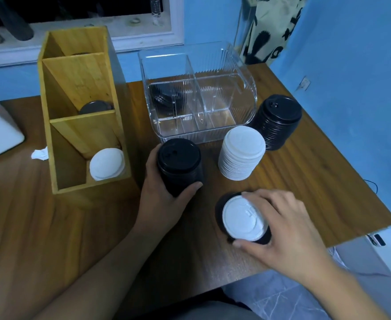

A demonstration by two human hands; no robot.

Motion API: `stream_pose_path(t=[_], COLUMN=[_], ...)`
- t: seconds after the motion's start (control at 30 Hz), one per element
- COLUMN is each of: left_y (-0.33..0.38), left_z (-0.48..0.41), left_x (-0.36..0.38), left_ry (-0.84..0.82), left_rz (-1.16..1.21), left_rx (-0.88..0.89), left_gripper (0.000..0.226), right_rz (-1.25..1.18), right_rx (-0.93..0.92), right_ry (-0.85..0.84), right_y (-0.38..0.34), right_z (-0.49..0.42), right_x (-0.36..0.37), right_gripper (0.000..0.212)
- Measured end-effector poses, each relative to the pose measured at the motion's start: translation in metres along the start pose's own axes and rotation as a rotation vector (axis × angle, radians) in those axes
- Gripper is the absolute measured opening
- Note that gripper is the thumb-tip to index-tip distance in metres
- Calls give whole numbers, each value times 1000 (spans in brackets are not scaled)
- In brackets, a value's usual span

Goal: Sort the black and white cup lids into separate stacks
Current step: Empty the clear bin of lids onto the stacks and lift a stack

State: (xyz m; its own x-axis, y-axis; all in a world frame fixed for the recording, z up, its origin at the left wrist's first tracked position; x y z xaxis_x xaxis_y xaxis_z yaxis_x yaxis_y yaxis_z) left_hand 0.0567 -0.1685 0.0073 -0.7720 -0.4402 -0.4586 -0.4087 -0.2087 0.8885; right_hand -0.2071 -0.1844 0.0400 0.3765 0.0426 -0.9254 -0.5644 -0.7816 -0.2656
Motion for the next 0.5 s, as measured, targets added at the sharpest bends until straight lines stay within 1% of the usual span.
stream_pose_path(t=[0.07,0.13,0.23,0.3,0.37,0.4,0.43,0.5], left_y=[1,3,4,5,7,7,8,8], left_z=[1,1,1,1,2,2,2,2], left_x=[0,-1,-2,-2,-1,-1,-2,-1], left_ry=[-2,-6,-11,-12,-13,-8,-2,5], left_rz=[2,8,18,17,19,21,23,24], left_rx=[2,9,14,19,28,29,28,26], left_gripper=[108,107,107,106,104,103,103,103], right_rz=[-64,-203,-367,-391,-326,-282,-249,-207], right_rx=[-13,9,156,258,327,339,333,309], right_ry=[47,101,148,144,85,34,-21,-106], right_y=[2,10,42,69,94,104,112,126], right_z=[0,-1,4,6,9,9,10,8], right_x=[-4,-13,-32,-41,-43,-42,-39,-36], right_gripper=[85,84,83,81,79,82,84,82])
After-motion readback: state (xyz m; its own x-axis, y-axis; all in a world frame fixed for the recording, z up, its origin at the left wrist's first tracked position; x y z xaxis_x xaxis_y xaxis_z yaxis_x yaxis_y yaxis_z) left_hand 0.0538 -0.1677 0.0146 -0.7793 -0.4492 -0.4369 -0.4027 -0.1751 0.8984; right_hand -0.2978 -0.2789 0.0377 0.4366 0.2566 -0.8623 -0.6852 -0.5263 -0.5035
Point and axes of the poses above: each hand's wrist, its own z-axis away from the middle knuckle, its own x-axis out of the palm, y = z × x, the point moved 4 cm from there along -z, towards the middle knuckle, and after that the axes turned 13 degrees about -x, right-handed, at the moved point
